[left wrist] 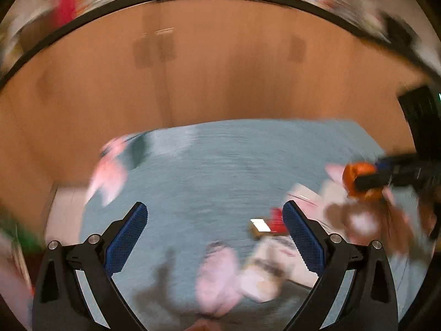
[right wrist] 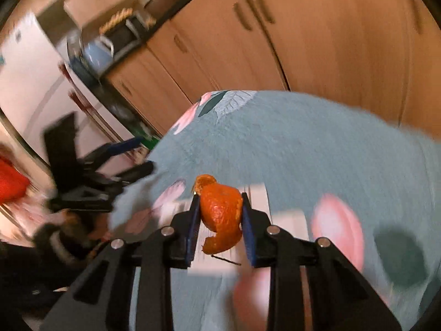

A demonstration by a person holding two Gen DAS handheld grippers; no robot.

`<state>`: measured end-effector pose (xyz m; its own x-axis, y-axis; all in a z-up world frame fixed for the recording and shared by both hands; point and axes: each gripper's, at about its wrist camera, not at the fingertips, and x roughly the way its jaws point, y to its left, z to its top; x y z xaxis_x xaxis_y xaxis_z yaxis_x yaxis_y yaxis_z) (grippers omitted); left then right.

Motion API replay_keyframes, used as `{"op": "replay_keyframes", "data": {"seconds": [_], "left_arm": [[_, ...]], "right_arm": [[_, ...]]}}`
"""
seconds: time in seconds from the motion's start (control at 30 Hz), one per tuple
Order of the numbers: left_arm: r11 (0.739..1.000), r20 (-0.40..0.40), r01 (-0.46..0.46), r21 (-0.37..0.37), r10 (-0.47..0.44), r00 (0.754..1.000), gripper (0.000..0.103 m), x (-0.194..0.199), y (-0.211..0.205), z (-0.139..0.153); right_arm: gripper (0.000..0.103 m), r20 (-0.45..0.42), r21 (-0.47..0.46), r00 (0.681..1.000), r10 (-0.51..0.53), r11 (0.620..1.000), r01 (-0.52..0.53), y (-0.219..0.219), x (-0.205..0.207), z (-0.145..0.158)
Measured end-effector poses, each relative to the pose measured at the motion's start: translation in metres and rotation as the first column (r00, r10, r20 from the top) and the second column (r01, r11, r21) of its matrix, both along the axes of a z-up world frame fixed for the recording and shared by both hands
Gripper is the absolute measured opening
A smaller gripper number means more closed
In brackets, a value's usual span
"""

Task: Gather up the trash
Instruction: 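Grasp the red wrapper with the left gripper while the right gripper holds the orange peel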

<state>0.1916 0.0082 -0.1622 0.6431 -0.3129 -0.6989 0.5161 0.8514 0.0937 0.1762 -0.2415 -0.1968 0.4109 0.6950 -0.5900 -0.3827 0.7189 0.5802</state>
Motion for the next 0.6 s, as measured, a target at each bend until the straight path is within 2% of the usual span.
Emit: {"op": "replay_keyframes", "data": {"seconds": [0.03, 0.07, 0.1, 0.17, 0.2, 0.23, 0.27, 0.3, 0.33, 0.37, 0.43, 0.47, 0.53, 0.6], "left_arm": [[0.997, 0.015, 0.064, 0.041, -0.064, 0.998, 0.095, -0.003, -0.013, -0.003], [0.985, 0.025, 0.147, 0.09, -0.15, 0.988, 0.095, -0.005, -0.029, -0.008], [0.974, 0.024, 0.194, 0.118, -0.198, 0.98, 0.095, -0.005, -0.038, -0.013], [0.93, 0.013, 0.297, 0.218, -0.307, 0.952, 0.093, -0.003, -0.059, -0.027], [0.898, -0.012, 0.353, 0.262, -0.363, 0.932, 0.083, 0.001, -0.069, -0.035], [0.881, -0.029, 0.378, 0.286, -0.386, 0.922, 0.07, 0.003, -0.074, -0.04], [0.865, -0.047, 0.394, 0.312, -0.4, 0.915, 0.065, 0.005, -0.079, -0.046], [0.851, -0.071, 0.411, 0.327, -0.412, 0.908, 0.053, 0.008, -0.082, -0.052], [0.843, -0.097, 0.43, 0.325, -0.422, 0.901, 0.047, 0.011, -0.085, -0.055], [0.842, -0.108, 0.442, 0.309, -0.431, 0.896, 0.044, 0.012, -0.086, -0.055], [0.844, -0.133, 0.454, 0.285, -0.434, 0.891, 0.032, 0.014, -0.085, -0.055], [0.845, -0.133, 0.451, 0.289, -0.431, 0.892, 0.03, 0.013, -0.084, -0.055], [0.848, -0.14, 0.445, 0.287, -0.422, 0.896, 0.015, 0.01, -0.083, -0.056], [0.855, -0.143, 0.432, 0.288, -0.407, 0.902, 0.01, 0.007, -0.083, -0.057]], "right_arm": [[0.028, -0.013, 0.03, 1.0, -0.019, 0.999, 0.019, -0.014, -0.013, -0.003], [0.028, -0.023, 0.042, 0.999, -0.038, 0.998, 0.039, -0.027, -0.026, -0.005], [0.028, -0.028, 0.049, 0.998, -0.054, 0.997, 0.055, -0.038, -0.038, -0.006], [0.028, -0.027, 0.059, 0.997, -0.076, 0.995, 0.078, -0.054, -0.06, -0.005], [0.028, -0.023, 0.061, 0.996, -0.091, 0.994, 0.092, -0.062, -0.071, -0.005], [0.029, -0.022, 0.068, 0.994, -0.105, 0.992, 0.107, -0.07, -0.08, -0.004], [0.029, -0.019, 0.08, 0.993, -0.119, 0.99, 0.12, -0.076, -0.087, -0.004], [0.029, -0.016, 0.086, 0.991, -0.132, 0.987, 0.133, -0.08, -0.094, -0.004], [0.03, -0.013, 0.094, 0.99, -0.142, 0.985, 0.143, -0.083, -0.098, -0.005], [0.03, -0.013, 0.103, 0.989, -0.15, 0.983, 0.15, -0.085, -0.101, -0.007], [0.031, -0.017, 0.122, 0.986, -0.164, 0.979, 0.165, -0.089, -0.106, -0.012], [0.031, -0.019, 0.13, 0.986, -0.164, 0.978, 0.165, -0.088, -0.106, -0.014], [0.031, -0.02, 0.131, 0.986, -0.166, 0.977, 0.167, -0.088, -0.107, -0.018], [0.031, -0.021, 0.139, 0.986, -0.166, 0.976, 0.167, -0.09, -0.108, -0.021]]}}
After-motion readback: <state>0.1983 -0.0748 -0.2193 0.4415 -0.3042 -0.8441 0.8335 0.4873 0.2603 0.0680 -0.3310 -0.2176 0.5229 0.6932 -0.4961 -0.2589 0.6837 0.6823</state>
